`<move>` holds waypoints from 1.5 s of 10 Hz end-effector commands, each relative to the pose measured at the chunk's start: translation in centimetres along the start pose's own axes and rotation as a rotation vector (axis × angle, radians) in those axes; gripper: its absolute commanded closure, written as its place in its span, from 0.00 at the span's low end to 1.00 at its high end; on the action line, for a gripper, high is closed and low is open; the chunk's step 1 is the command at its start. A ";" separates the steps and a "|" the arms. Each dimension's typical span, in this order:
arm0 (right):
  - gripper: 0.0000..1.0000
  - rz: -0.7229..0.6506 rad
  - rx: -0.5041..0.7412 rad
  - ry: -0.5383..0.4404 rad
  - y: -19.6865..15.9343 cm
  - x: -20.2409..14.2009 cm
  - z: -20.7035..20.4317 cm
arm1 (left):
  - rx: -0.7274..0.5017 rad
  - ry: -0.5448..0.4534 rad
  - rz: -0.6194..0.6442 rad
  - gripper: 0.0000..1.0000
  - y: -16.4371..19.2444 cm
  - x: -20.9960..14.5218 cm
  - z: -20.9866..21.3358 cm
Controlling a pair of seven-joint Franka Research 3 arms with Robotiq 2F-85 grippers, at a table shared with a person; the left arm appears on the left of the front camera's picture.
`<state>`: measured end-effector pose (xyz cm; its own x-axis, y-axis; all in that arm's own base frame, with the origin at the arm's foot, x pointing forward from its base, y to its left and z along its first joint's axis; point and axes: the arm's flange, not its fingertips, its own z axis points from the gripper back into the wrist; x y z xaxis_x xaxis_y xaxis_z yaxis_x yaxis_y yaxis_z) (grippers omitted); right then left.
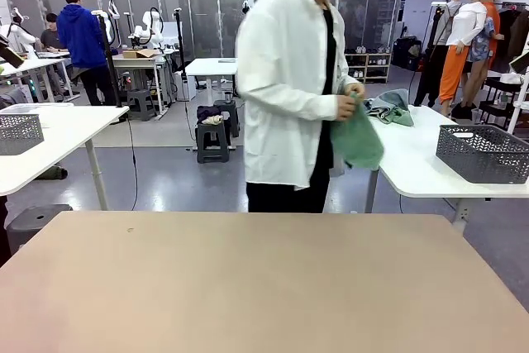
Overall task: Fold the towels and place them in the basket.
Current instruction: When a person lays out a Towel with hook on the table, fold it in half twice.
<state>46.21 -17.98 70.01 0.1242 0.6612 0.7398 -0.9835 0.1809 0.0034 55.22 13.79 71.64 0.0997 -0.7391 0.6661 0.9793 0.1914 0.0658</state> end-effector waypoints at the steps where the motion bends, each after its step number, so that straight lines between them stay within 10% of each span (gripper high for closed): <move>1: 0.00 0.004 -0.003 0.001 0.0 0.2 0.0 | 0.002 -0.005 -0.002 0.00 0.0 0.1 0.1; 15: 0.00 0.000 0.000 0.000 0.0 0.0 0.0 | 0.002 -0.005 -0.002 0.00 0.0 0.1 0.1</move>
<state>46.21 -18.00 69.99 0.1247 0.6611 0.7398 -0.9834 0.1813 0.0038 55.22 13.79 71.64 0.0997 -0.7391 0.6661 0.9793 0.1914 0.0658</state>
